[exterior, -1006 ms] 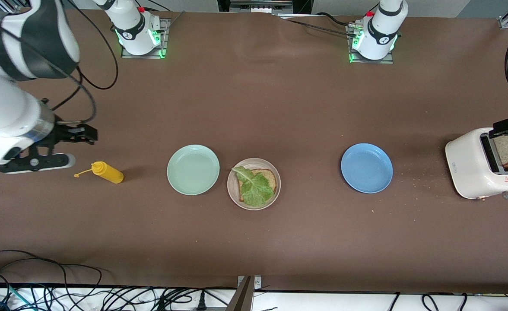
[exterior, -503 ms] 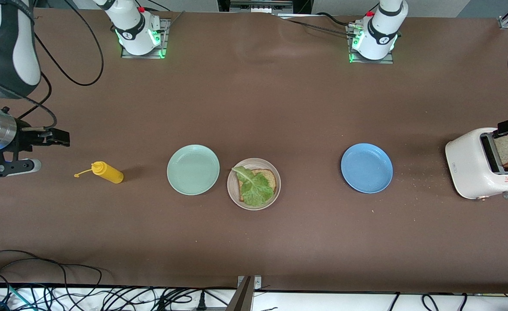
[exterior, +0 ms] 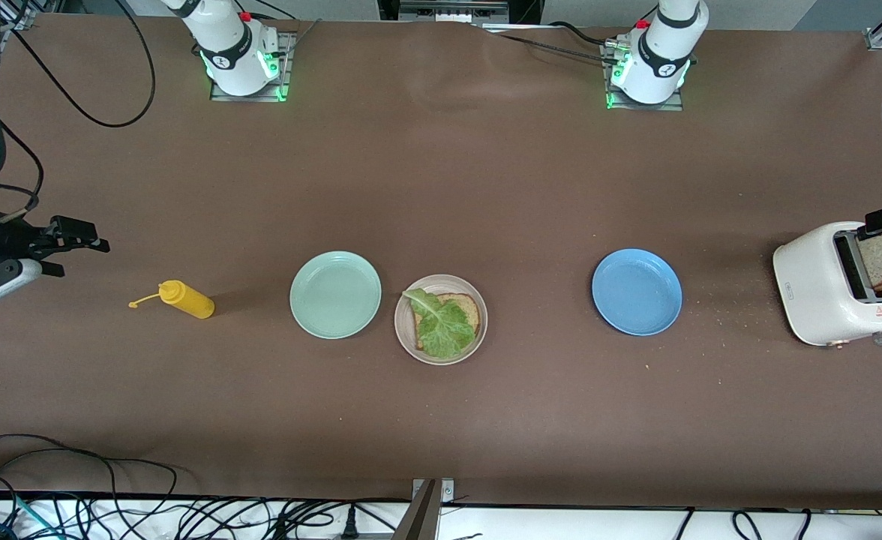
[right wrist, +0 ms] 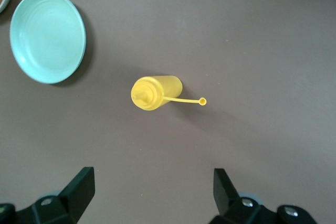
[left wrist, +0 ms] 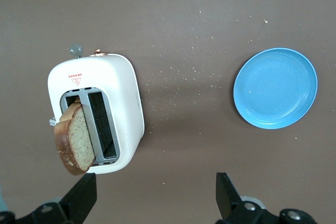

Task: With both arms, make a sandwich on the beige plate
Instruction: 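Lower the right gripper around the mustard bottle and grasp it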

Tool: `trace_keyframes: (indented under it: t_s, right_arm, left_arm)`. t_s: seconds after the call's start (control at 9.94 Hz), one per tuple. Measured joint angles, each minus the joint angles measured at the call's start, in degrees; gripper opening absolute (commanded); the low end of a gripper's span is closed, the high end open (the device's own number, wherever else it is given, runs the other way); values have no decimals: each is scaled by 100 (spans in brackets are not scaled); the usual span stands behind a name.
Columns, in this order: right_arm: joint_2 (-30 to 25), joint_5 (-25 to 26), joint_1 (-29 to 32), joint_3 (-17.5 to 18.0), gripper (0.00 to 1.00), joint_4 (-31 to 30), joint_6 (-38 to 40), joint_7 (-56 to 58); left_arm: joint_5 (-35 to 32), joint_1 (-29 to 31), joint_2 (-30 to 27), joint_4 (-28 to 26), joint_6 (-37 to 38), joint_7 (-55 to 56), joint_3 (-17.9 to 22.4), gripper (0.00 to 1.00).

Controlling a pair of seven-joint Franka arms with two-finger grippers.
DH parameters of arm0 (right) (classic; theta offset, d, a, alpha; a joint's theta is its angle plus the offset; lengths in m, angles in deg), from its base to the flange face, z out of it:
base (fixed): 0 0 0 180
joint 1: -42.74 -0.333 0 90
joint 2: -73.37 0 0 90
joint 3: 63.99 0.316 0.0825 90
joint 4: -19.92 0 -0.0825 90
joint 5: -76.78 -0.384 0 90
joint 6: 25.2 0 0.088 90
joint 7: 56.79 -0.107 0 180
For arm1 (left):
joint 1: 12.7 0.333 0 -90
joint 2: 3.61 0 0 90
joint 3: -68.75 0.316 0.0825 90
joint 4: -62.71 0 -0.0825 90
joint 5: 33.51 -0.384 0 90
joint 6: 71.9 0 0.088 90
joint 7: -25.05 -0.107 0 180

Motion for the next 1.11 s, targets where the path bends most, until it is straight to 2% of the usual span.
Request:
trace_keyframes:
  t_s: [0.2,0.4,0.81,1.11]
  right_arm:
    - [47,-786,27,-326,100,-560,-247,1744]
    - [244,-1514,247,-397,100,-869,-277,3534]
    - [1126,-2737,714,-401,100,-1030,-264,6647]
    - [1641,-3404,801,-393,100,-1029,-248,8200]
  left_arm:
    - [0,0,2,3,0,0,-2,100]
    - [0,1,4,6,0,0,-1,100]
    - [0,2,7,13,0,0,-2,100]
    - [0,2,9,16,0,0,-2,100]
